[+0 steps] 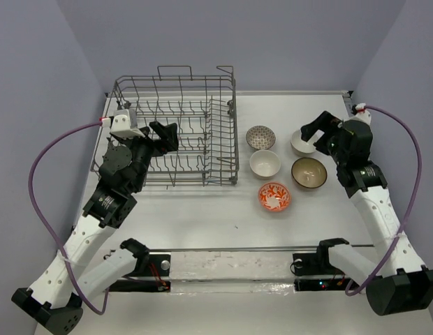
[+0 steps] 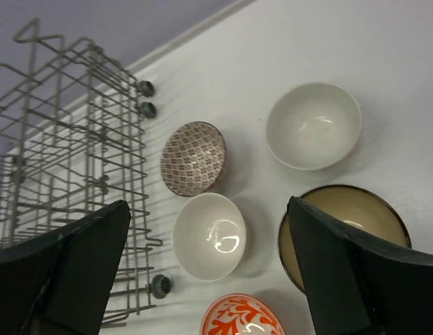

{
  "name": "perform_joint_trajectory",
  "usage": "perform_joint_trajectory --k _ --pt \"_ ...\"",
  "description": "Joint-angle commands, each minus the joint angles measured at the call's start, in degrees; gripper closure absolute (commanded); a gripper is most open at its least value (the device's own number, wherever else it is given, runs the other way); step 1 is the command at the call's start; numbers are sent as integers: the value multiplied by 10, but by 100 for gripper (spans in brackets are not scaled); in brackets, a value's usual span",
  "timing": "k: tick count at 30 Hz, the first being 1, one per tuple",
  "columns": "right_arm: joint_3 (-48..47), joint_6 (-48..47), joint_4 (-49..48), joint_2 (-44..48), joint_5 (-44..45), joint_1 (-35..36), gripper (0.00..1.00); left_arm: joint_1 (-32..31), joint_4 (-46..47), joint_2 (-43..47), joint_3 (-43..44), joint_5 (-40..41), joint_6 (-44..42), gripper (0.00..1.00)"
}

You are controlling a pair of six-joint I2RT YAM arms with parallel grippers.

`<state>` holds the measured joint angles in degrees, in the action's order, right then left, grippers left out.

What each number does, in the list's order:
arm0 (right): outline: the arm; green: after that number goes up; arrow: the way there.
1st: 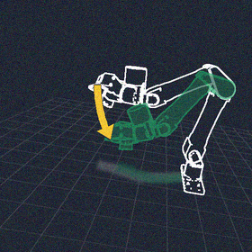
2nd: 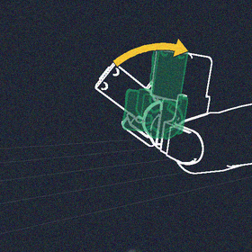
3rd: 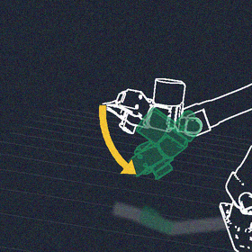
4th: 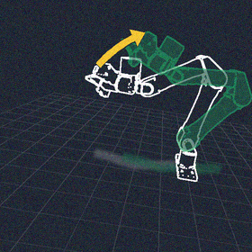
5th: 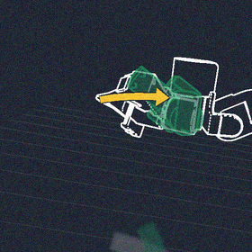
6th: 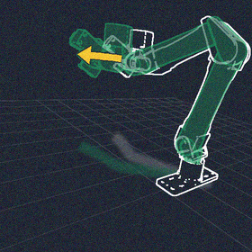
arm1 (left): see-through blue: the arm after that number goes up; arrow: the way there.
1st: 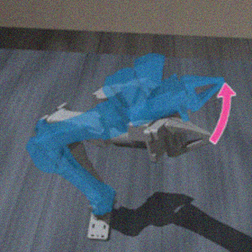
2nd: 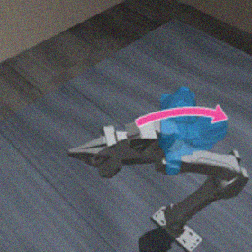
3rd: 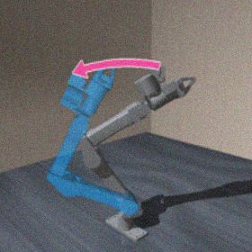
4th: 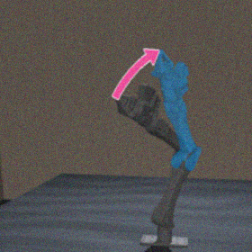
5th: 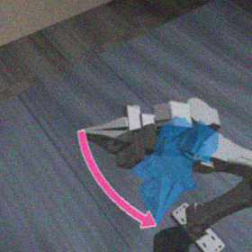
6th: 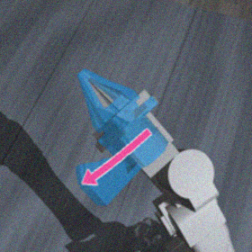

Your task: Load the bowls into the dish rack

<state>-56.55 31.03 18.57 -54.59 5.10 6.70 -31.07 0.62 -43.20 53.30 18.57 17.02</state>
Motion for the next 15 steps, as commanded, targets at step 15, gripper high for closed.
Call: perform_joint_trajectory --k 15 --pt "163 111 86 -2 279 -4 1 -1 3 5 31 16 -2 1"
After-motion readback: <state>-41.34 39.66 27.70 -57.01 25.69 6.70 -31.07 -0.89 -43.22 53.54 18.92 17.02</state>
